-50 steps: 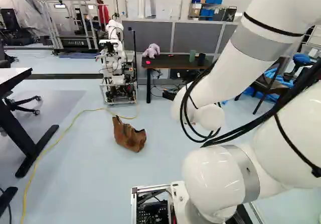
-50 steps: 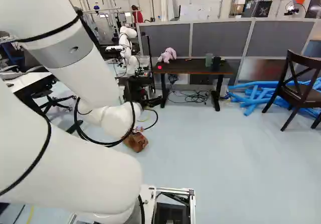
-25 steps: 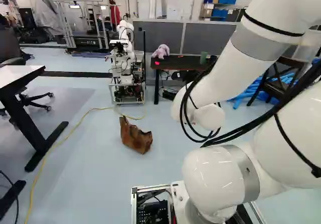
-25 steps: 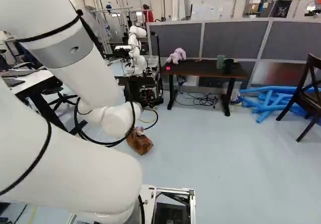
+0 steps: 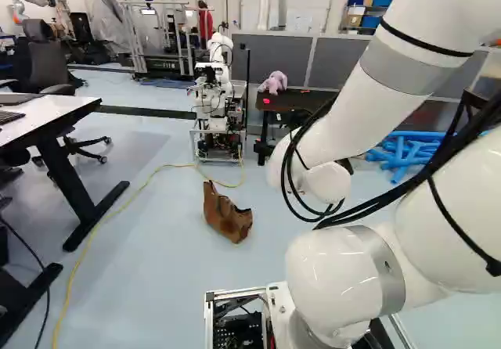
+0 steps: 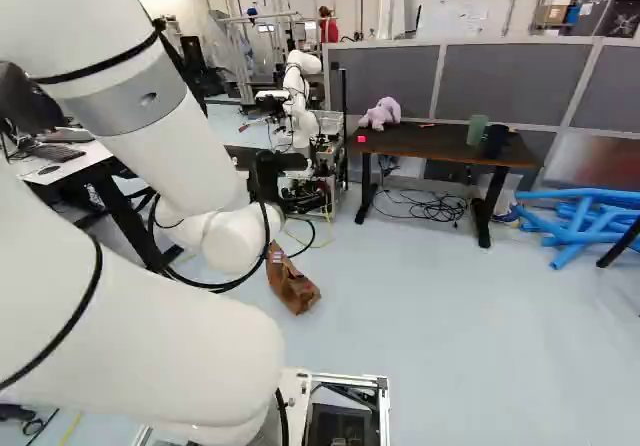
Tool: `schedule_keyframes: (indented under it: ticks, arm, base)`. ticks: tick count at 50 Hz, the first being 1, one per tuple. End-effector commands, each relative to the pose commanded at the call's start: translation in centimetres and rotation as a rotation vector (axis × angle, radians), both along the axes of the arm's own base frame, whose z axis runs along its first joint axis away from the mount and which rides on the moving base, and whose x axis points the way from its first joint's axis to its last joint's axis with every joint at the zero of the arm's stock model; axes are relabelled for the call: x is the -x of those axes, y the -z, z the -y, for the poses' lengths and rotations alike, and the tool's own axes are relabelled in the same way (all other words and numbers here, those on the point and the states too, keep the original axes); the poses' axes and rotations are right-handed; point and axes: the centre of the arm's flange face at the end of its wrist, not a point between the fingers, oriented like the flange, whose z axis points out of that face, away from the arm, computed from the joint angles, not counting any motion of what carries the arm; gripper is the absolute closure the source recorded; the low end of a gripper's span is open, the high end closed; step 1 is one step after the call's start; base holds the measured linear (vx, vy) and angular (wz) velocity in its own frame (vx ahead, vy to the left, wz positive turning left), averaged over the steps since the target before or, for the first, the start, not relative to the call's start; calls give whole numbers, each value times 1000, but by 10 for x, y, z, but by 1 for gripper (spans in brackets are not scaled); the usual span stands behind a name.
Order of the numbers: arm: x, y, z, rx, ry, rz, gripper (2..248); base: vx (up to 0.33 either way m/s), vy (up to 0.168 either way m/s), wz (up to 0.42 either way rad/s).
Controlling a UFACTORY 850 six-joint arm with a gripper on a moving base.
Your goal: Pick up the bag on the ground and place it on the table
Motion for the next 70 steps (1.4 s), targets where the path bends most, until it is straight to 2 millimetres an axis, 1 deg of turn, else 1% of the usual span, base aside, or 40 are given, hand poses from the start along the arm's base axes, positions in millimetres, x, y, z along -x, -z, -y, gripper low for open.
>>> schedule_keyframes:
  ticks: [35,36,58,70]
  arm:
    - [0,0,0,0,0,0,3]
    - [-4,-1,0,2,-5,-2,3]
    - [-25,-1,-2,11,-28,-34,3]
    - [-43,-1,-3,17,-42,-63,3]
  base:
    - [101,49,227]
    - [89,22,138]
    - [8,1,5]
    - [0,0,0]
